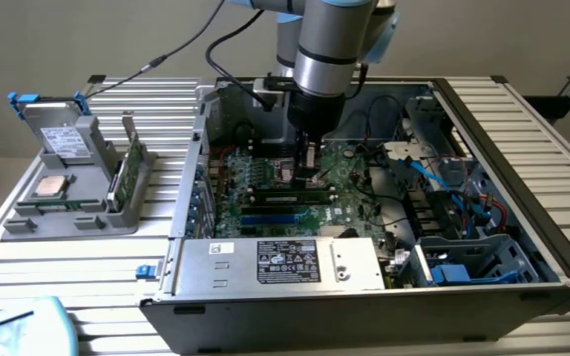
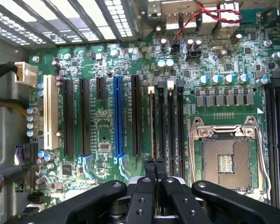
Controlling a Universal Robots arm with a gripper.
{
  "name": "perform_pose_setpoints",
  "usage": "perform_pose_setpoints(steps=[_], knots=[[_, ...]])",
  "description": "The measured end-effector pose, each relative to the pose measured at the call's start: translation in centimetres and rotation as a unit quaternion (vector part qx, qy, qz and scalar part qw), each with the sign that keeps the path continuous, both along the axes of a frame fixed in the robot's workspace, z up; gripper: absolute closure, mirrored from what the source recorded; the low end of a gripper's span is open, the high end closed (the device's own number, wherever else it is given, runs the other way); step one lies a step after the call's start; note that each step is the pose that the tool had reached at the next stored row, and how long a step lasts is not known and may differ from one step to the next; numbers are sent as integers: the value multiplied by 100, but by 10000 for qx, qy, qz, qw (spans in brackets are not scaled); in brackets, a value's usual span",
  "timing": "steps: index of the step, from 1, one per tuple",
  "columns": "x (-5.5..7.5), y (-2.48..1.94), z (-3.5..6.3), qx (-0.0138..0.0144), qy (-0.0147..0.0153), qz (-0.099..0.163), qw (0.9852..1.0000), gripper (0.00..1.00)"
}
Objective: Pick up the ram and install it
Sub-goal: 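Press down the ram until it locks into place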
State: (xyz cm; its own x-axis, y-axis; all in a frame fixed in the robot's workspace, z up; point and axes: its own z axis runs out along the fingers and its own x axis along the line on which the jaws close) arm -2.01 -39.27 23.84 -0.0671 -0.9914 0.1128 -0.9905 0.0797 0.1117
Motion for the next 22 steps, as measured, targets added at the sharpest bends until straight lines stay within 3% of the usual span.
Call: perform_pose_setpoints(steps=[5, 10, 12, 17, 22], knots=[[0, 0, 0, -3, 0, -327, 9995, 90], [0, 0, 0, -3, 0, -666, 9978, 90], [0, 0, 0, -3, 0, -806, 9967, 90], [0, 0, 0, -34, -2, -1099, 9939, 90], [0, 0, 0, -45, -3, -1409, 9900, 90]])
